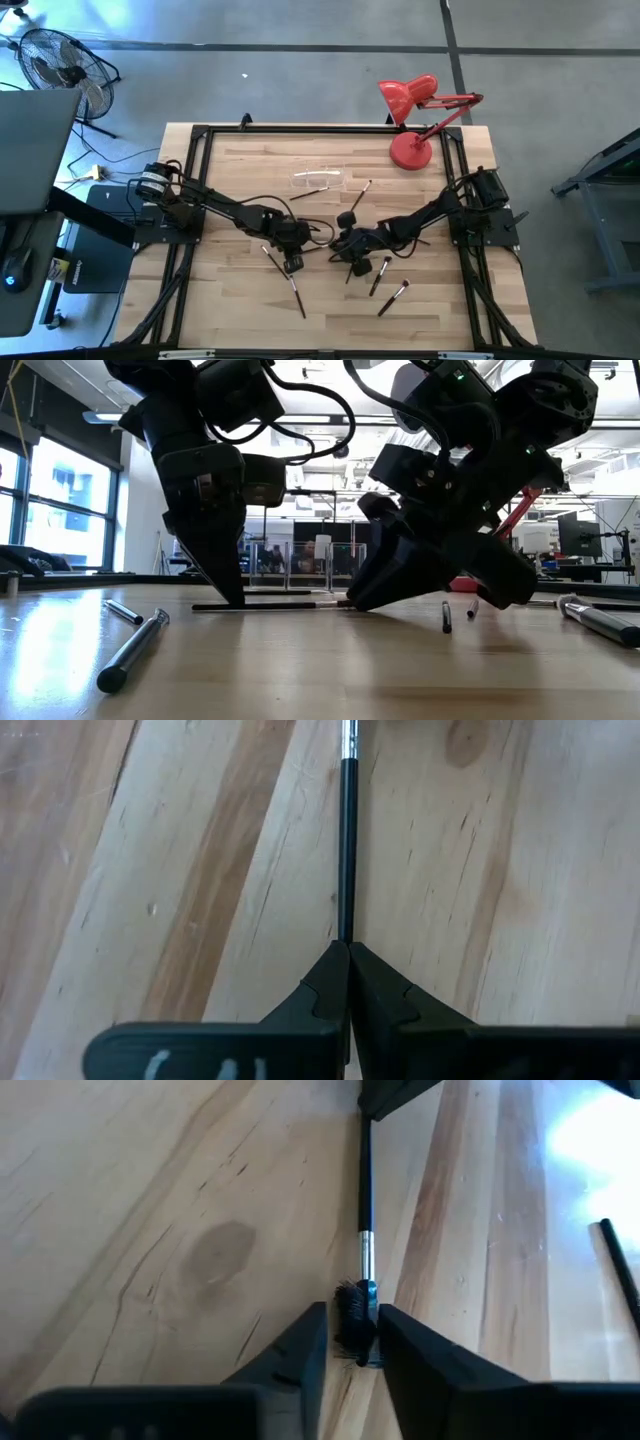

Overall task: Put items in baskets/containers
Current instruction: Put the black eye groomer brush into the transparent organizer

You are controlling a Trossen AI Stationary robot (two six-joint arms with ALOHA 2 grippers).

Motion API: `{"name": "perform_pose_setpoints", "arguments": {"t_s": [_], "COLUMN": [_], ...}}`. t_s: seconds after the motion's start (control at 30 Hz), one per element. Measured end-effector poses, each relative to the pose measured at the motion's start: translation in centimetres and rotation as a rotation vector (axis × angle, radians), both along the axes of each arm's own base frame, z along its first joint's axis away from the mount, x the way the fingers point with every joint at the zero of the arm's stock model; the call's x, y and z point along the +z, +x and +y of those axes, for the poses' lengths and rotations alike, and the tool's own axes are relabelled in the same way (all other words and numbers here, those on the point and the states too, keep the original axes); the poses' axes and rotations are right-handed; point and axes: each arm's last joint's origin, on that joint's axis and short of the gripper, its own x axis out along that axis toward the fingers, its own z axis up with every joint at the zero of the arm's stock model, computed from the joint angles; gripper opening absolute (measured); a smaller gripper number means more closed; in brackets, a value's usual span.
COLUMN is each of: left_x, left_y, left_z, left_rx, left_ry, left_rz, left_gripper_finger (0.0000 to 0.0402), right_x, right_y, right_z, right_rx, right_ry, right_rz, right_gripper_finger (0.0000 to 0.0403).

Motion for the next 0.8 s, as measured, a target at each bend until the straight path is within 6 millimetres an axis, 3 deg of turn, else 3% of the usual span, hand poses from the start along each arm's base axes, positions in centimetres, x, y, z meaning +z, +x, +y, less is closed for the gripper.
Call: {"name": "perform_pose_setpoints", "arguments": {"t_s": [0.17, 0.57, 0.8], "left_x": [0.1, 0.1, 1.0], "left_y": [0.1, 0.2, 0.7], "left_z": [-0.1, 0.1, 0.1], "left_rx": [-0.011, 0.045, 0.065], "left_ry": [-0.024, 0.01, 0.051], "left_rz": [-0.006, -0.017, -0.024], "left_gripper_finger": [0.0, 0.0001, 0.0001], "right_x": [-0.5, -0.4, 1.0], "right_y": [0.0, 0.1, -0.2], "right_z": [0.1, 0.1, 0.0], "right_rx": [-0.023, -0.11, -0.125], "right_ry": [0.006, 0.032, 0.016], "right_rz": [0.003, -0.032, -0.05], "right_gripper_finger": [0.0008, 0.0002, 0.0001]}}
